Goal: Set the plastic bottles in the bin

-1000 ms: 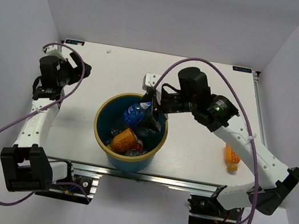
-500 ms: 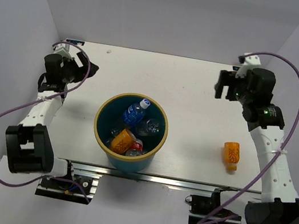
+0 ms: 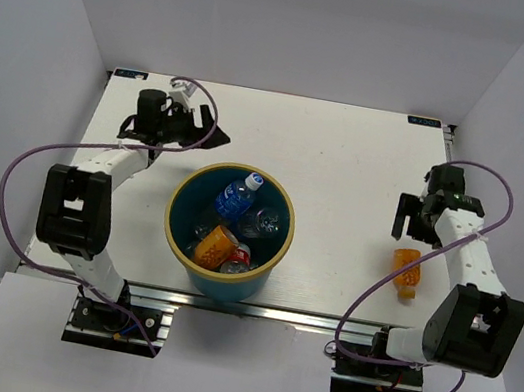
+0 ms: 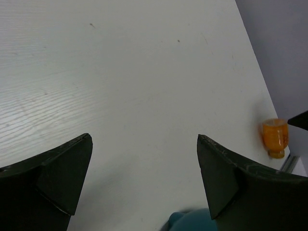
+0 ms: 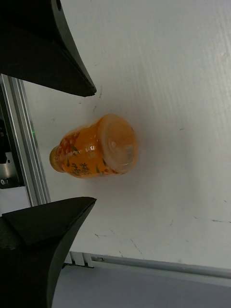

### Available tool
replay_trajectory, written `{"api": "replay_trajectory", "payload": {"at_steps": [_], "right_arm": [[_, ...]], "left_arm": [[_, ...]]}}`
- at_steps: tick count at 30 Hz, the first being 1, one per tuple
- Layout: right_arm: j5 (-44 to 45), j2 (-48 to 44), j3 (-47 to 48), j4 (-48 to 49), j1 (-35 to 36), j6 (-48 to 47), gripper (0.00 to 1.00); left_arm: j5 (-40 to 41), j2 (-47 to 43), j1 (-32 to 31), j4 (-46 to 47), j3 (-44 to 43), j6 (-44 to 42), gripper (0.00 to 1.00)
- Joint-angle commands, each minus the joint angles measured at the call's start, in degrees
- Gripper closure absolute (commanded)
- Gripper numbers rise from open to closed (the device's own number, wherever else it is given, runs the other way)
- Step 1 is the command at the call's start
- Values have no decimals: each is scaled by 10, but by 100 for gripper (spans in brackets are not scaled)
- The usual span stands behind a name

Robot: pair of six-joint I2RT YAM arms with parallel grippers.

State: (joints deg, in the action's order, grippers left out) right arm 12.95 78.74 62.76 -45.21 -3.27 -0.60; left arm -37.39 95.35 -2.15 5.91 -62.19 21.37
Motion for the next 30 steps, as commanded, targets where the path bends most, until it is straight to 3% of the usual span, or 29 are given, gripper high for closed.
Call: {"api": "replay_trajectory", "payload": {"at_steps": [1, 8, 13, 15, 16, 17, 20, 25, 30], "right_arm": [[2, -24, -32, 4, -2, -7, 11], [-12, 12, -122, 60, -14, -4, 11], [-33, 88, -119, 67, -17, -5, 11], [-49, 112, -118, 81, -17, -6, 20], [-51, 119, -115, 79, -17, -4, 31], [-53, 121, -112, 77, -17, -5, 52], [-68, 104, -106, 81, -17, -4, 72], [-175, 13, -97, 100, -14, -10, 84], [-293, -99, -63, 131, -3, -37, 86]], "left_arm": [[-30, 4, -12, -7, -33, -33, 2], [-24, 33, -13, -23, -48, -35, 2], [-10, 36, -13, -33, -48, -38, 2], [2, 34, -13, -40, -50, -39, 2], [11, 32, -13, -47, -50, -39, 2], [33, 28, -13, -52, -53, -40, 2], [54, 21, -13, -69, -47, -47, 2], [49, 20, -13, -67, -50, -38, 2], [49, 7, -13, -64, -43, -31, 2]]}}
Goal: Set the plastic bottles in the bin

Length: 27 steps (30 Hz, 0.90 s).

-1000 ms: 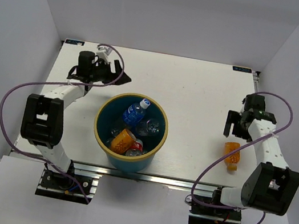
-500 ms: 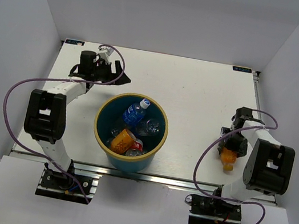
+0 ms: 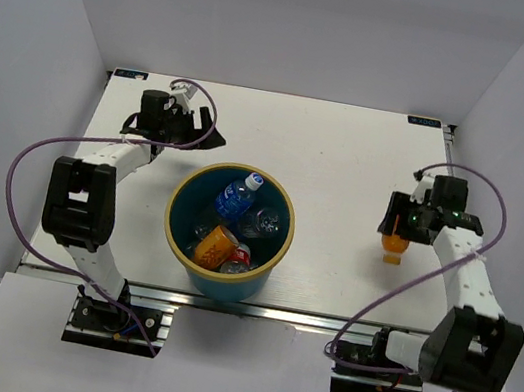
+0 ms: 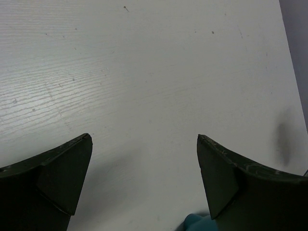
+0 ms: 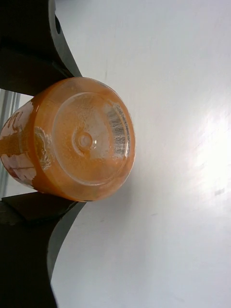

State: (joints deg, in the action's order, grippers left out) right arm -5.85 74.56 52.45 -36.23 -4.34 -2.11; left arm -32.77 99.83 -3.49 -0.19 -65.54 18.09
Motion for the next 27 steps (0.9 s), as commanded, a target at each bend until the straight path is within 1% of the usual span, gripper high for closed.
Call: {"api": "replay_trajectory", "payload": {"at_steps": [1, 2, 3, 4, 5, 7, 8, 9, 11, 12, 13, 14, 15, 17, 18, 20, 21, 23, 24, 26, 27], "right_arm": [[-128, -69, 59, 55, 10, -26, 86], [-162, -81, 70, 62, 14, -27, 86], [-178, -99, 84, 69, 17, -26, 86], [-218, -105, 114, 84, 24, -28, 86], [-238, -110, 133, 90, 29, -29, 87], [-285, -114, 175, 97, 63, -39, 88], [-301, -109, 217, 103, 75, -43, 88], [-335, -106, 238, 103, 110, -61, 88], [-375, -87, 296, 90, 152, -100, 87], [-399, -79, 315, 80, 193, -117, 87], [-406, -69, 335, 70, 215, -140, 87], [-416, -45, 379, 35, 234, -157, 87], [-439, -31, 400, 17, 273, -174, 87], [-456, 3, 439, -8, 317, -210, 88], [-467, 14, 470, -36, 362, -227, 87], [-458, 42, 503, -60, 409, -272, 86], [-432, 51, 508, -71, 451, -276, 84], [-408, 87, 519, -77, 490, -275, 81], [-397, 103, 534, -95, 522, -276, 78], [-392, 158, 556, -124, 547, -274, 77], [-379, 179, 591, -171, 564, -279, 76]], "left_arm": [[3, -39, 1, -3, -4, 2, 2], [4, -44, 1, -3, -1, 3, 2], [5, -46, 1, -3, 3, 5, 2], [10, -52, 1, -3, 9, 5, 2], [11, -56, 1, -3, 12, 7, 2], [18, -68, 1, -3, 22, 11, 2], [20, -75, 1, -3, 27, 12, 2], [26, -89, 1, -3, 32, 13, 2], [34, -105, 1, -3, 49, 15, 2], [38, -113, 1, -3, 55, 16, 2], [42, -125, 1, -3, 59, 16, 2], [46, -132, 1, -6, 64, 15, 2], [48, -138, 1, -14, 66, 14, 2], [55, -156, 1, -12, 81, 14, 2], [57, -162, 1, -7, 86, 15, 2], [56, -171, 1, -3, 93, 18, 2], [55, -172, 1, -4, 93, 19, 2], [57, -173, 1, -11, 89, 21, 2], [56, -174, 1, -11, 87, 22, 2], [57, -177, 1, -10, 88, 23, 2], [57, -179, 1, -9, 92, 23, 2]]}}
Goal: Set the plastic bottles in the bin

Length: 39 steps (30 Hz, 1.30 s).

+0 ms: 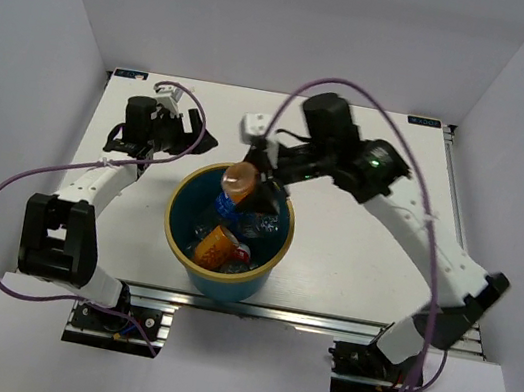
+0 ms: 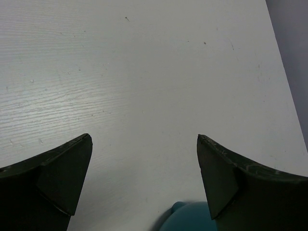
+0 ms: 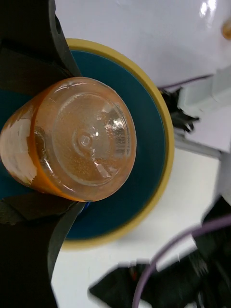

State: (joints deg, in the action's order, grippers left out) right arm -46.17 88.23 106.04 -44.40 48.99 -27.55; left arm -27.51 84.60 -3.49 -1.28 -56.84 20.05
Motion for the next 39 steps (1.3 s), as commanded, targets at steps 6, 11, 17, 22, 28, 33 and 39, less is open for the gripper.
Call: {"api": "replay_trajectory", "payload": {"at_steps": [6, 11, 17, 22, 28, 33, 39], "right_arm": [[48, 114, 130, -142, 37, -47, 11], [81, 51, 86, -77, 37, -42, 11], [101, -59, -12, 47, -61, 35, 10], [100, -127, -115, 164, -213, 122, 11], [192, -225, -368, 313, -376, 311, 11], [440, -306, -570, 351, -393, 469, 11], [520, -364, -714, 426, -393, 508, 11]], "left_arm": [[19, -26, 1, -18, 5, -8, 2], [23, -32, 1, -17, 6, -9, 2], [23, -29, 1, -23, 3, -10, 2], [31, -29, 1, -27, 8, -13, 2], [37, -29, 1, -32, 9, -9, 2], [41, -41, 1, -25, 24, -6, 2], [46, -52, 1, -10, 44, 5, 2]]}}
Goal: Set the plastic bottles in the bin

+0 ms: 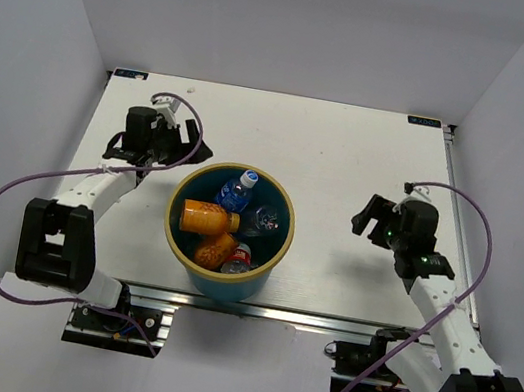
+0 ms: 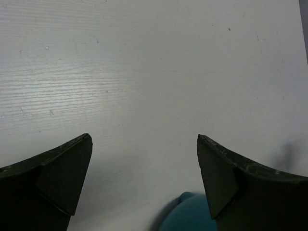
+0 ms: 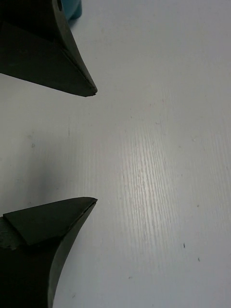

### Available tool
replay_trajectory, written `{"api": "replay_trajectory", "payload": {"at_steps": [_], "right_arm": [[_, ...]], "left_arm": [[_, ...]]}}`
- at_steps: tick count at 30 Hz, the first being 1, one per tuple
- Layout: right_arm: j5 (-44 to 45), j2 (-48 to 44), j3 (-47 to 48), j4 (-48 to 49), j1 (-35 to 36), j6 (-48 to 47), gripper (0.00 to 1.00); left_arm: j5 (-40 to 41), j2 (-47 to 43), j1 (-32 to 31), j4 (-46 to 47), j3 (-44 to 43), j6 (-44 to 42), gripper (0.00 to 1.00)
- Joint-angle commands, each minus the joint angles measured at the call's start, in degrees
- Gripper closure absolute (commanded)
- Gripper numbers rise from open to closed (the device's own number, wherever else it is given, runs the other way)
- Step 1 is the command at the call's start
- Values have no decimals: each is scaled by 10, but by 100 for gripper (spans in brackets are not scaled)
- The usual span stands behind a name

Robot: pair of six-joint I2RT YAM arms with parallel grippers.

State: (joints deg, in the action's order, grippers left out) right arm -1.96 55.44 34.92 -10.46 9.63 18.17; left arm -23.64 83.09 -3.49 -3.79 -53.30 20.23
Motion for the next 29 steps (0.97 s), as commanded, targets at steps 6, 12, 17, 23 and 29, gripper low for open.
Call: {"api": "replay_trajectory", "payload": {"at_steps": [6, 12, 17, 23, 29], "right_arm": [[129, -61, -15, 94, 0, 65, 11], [105, -80, -36, 137, 0, 72, 11], [123, -85, -37, 138, 0, 72, 11], [127, -82, -42, 147, 0, 76, 11], [122, -79, -39, 146, 0, 68, 10]], "left_arm": [[30, -36, 1, 12, 23, 6, 2], [59, -42, 1, 8, 25, 6, 2], [133, -67, 1, 9, 39, 31, 2], [265, -108, 1, -17, 47, 54, 2], [300, -116, 1, -31, 45, 65, 2]]}}
